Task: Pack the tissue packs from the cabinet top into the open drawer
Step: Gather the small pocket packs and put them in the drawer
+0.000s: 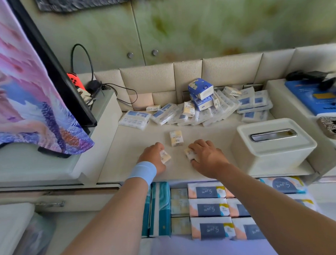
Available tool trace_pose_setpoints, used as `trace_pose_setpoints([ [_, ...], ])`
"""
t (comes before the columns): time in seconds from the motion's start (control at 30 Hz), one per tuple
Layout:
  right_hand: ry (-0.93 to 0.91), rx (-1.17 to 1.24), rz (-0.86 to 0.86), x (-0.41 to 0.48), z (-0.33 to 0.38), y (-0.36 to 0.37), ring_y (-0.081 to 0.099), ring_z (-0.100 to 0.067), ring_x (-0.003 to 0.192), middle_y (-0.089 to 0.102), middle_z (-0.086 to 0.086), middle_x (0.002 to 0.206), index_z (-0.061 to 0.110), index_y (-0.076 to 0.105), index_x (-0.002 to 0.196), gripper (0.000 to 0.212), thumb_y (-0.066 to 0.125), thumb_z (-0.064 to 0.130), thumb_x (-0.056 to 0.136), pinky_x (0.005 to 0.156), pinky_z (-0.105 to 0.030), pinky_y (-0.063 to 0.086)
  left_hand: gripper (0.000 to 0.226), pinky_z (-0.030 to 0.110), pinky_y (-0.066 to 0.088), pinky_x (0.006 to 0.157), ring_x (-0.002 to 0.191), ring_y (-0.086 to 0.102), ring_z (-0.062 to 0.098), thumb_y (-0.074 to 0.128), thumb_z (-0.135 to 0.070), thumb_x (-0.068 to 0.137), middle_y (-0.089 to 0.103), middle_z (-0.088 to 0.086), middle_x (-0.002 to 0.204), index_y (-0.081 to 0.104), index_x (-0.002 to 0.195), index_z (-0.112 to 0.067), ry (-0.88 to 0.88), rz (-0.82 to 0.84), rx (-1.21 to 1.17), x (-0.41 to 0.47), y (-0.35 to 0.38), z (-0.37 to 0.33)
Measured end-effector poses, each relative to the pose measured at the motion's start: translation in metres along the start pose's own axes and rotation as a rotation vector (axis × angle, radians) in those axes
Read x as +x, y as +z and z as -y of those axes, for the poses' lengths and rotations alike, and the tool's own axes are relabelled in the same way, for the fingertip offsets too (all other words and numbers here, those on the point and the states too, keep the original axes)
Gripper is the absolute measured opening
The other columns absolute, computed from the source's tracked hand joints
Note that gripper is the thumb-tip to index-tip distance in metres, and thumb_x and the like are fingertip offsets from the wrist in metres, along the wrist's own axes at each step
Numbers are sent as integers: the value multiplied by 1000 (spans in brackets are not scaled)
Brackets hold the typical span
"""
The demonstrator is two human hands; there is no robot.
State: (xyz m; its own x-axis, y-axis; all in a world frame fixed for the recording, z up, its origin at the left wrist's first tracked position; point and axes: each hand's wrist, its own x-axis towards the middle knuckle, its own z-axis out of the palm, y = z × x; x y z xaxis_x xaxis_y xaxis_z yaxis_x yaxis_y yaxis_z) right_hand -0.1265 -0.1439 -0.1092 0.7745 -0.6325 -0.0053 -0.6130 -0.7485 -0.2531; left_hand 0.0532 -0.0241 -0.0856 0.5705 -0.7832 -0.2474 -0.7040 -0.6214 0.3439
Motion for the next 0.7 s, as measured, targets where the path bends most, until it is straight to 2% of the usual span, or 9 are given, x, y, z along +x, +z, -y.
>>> trace_pose_setpoints([
  [0.13, 41, -54, 33, -17, 9, -3, 40, -21, 122, 39, 6, 139, 30, 37, 141, 48, 47, 42, 95, 89, -41, 46, 57, 38, 53, 89, 102, 58, 24, 71, -25, 69, 55, -2, 121, 46, 118, -40, 48, 68, 20, -31, -2, -5],
  [0.33, 75, -112, 20, -42, 12, -2, 42, -24, 120, 37, 2, 139, 29, 30, 144, 47, 44, 36, 99, 91, -45, 45, 35, 31, 50, 86, 100, 55, 20, 70, -15, 80, 54, -5, 117, 55, 109, -28, 179, 163, 18, -77, 3, -7],
  [0.43, 42, -112, -22, -53, 11, -1, 47, -24, 116, 40, 3, 136, 31, 36, 140, 45, 51, 33, 98, 96, -46, 40, 30, 31, 49, 90, 102, 55, 20, 69, -13, 79, 52, -5, 116, 59, 104, -27, 241, 222, 78, -100, 11, -9],
  [0.53, -42, -99, -134, -61, 7, -3, 52, -25, 112, 45, 2, 131, 29, 43, 135, 47, 61, 25, 92, 104, -49, 33, 27, 32, 51, 87, 102, 58, 21, 66, -12, 81, 56, -3, 119, 61, 104, -26, 283, 310, 219, -118, 22, -12],
  [0.6, -81, -17, -210, -67, 6, -7, 55, -28, 108, 50, -1, 129, 24, 48, 135, 44, 61, 28, 93, 100, -45, 37, 23, 32, 53, 85, 100, 61, 23, 70, -14, 80, 59, -1, 118, 62, 99, -26, 295, 367, 295, -124, 32, -14],
  [0.7, -130, 96, -215, -76, 11, -14, 56, -31, 105, 52, -5, 128, 19, 50, 138, 48, 61, 34, 94, 91, -41, 45, 24, 28, 49, 76, 100, 63, 25, 78, -18, 77, 61, 1, 116, 66, 98, -20, 328, 446, 394, -127, 45, -21],
])
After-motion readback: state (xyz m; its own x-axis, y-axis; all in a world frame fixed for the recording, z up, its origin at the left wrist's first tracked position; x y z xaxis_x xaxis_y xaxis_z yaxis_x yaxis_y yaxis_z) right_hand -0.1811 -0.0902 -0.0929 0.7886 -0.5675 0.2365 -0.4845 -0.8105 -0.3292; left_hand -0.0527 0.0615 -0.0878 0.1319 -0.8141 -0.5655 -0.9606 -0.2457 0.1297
